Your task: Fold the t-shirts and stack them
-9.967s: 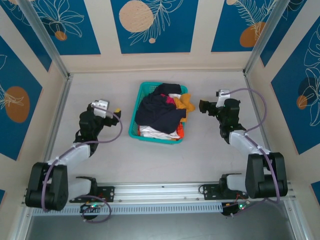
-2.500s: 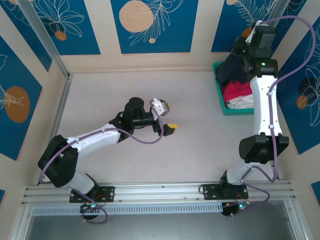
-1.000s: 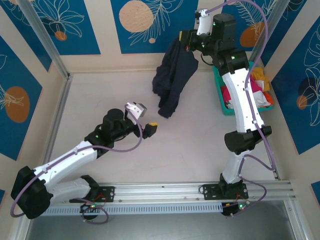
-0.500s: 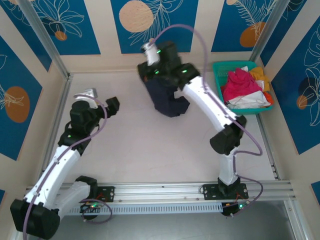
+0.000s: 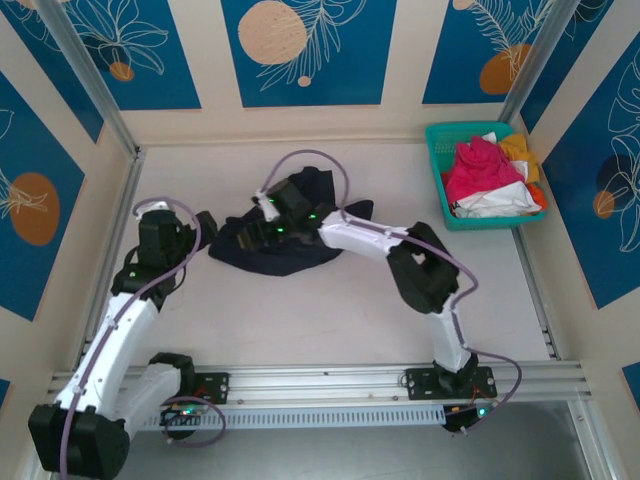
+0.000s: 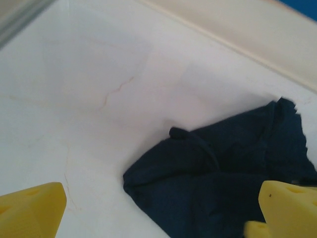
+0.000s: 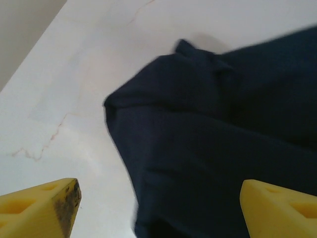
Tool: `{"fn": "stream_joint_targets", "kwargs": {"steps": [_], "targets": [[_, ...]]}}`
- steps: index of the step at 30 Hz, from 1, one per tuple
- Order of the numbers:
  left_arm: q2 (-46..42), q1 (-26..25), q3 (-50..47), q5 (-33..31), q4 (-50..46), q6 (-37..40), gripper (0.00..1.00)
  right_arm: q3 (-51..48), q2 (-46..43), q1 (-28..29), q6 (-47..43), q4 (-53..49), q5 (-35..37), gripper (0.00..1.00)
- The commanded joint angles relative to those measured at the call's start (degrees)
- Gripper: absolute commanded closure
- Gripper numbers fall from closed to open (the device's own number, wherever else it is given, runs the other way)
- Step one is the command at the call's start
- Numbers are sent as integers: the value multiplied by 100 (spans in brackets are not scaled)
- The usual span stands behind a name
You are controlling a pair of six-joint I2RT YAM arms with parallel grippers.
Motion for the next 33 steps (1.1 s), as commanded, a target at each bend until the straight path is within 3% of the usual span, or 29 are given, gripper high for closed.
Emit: {"fn": "stream_joint_targets", "kwargs": {"steps": [1, 5, 9, 12, 21, 26, 33], "targets": [[560, -531, 163, -40, -28, -67, 0, -1074, -1186, -318, 472, 1264, 583, 17], [1834, -1275, 1075, -619, -397, 124, 0, -2349, -1939, -765, 1020, 1551, 1007, 20], [3101, -1780, 2016, -585, -479, 483, 0, -3071, -2493, -1202, 1334, 1513, 1103, 22], [3935, -1938, 2655, -590, -730, 678, 0, -3324, -2672, -1405, 1370, 1460, 1121, 22], [5688, -2131, 3980, 263, -1420, 1129, 2, -3493, -2634, -1742, 1601, 1033, 1270, 22], [5880, -2126, 3871, 201, -1393, 1066, 30, -3353, -2277, -1880, 1726, 793, 1085, 23], [5703, -2131, 3468, 100, -1135, 934, 87, -3170, -1676, -2051, 1773, 790, 807, 22]]}}
